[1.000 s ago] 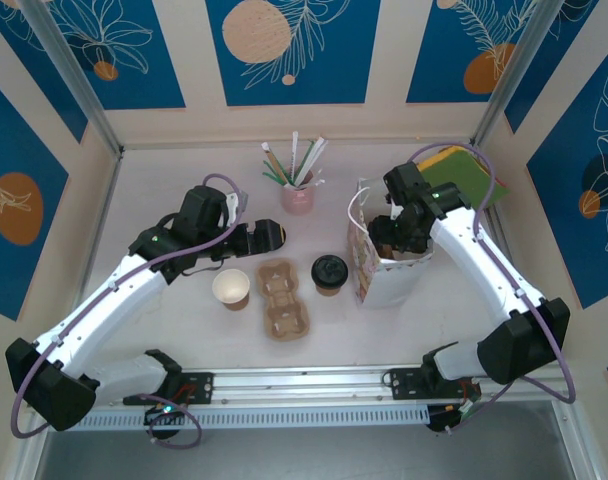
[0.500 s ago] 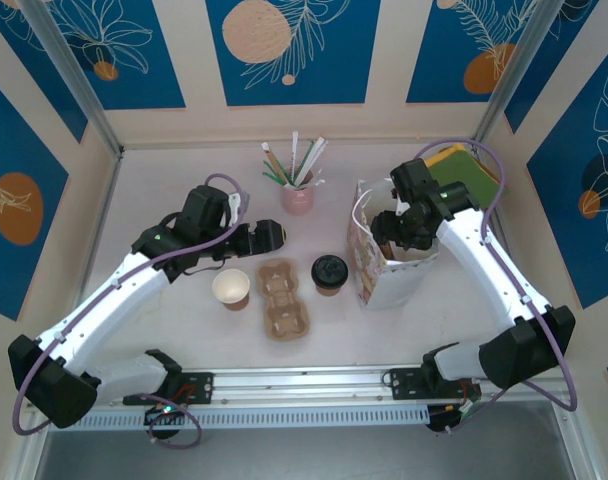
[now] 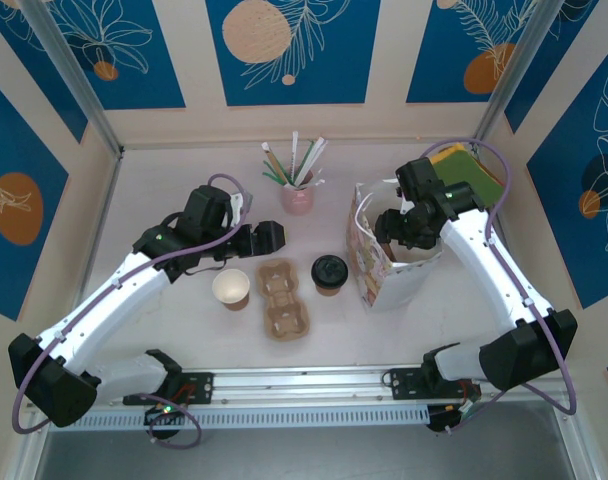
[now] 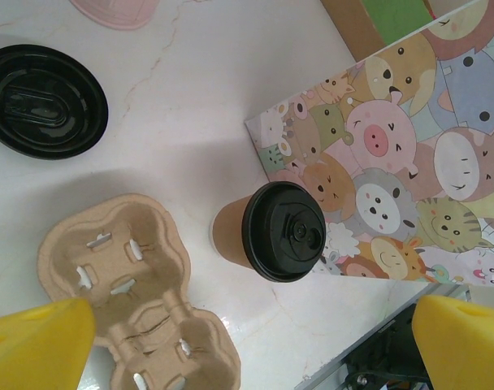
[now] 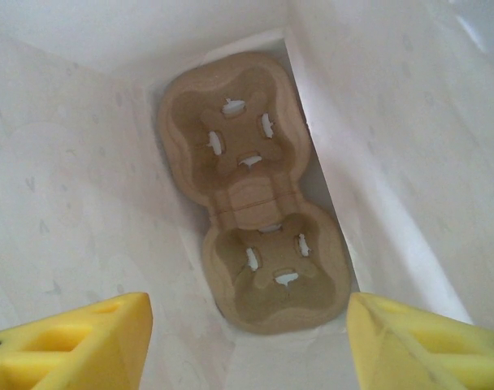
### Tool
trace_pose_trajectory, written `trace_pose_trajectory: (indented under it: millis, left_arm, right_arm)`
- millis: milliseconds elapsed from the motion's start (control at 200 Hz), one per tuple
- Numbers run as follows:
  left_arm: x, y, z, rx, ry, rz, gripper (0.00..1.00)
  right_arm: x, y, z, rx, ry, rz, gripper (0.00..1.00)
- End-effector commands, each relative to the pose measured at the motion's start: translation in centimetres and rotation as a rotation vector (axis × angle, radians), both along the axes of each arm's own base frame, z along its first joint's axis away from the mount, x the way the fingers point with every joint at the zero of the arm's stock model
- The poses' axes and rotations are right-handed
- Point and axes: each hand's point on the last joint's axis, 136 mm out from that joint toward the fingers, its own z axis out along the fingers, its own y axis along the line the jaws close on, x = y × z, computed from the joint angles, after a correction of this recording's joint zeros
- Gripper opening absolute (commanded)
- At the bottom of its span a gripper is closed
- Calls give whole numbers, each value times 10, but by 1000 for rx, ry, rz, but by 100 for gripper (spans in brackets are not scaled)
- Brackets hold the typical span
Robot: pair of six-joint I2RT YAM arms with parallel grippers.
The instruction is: Pack the takeout coffee
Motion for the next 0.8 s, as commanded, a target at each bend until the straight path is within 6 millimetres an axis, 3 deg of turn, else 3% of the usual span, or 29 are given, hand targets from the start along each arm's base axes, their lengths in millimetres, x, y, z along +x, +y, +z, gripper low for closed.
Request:
trace_pose_trajectory:
  millis: [0, 325, 795]
  left_arm:
    - [1, -5, 17, -16, -47, -17, 100]
    - [2, -6, 17, -18, -45, -18, 100]
    - [5, 2, 20, 21, -69, 12, 100]
  right_arm:
    - [-1, 4, 16, 42, -36, 1, 54]
    - [-5, 3, 21, 49, -50, -3, 49]
    - [-5, 2, 51, 59, -117, 3, 49]
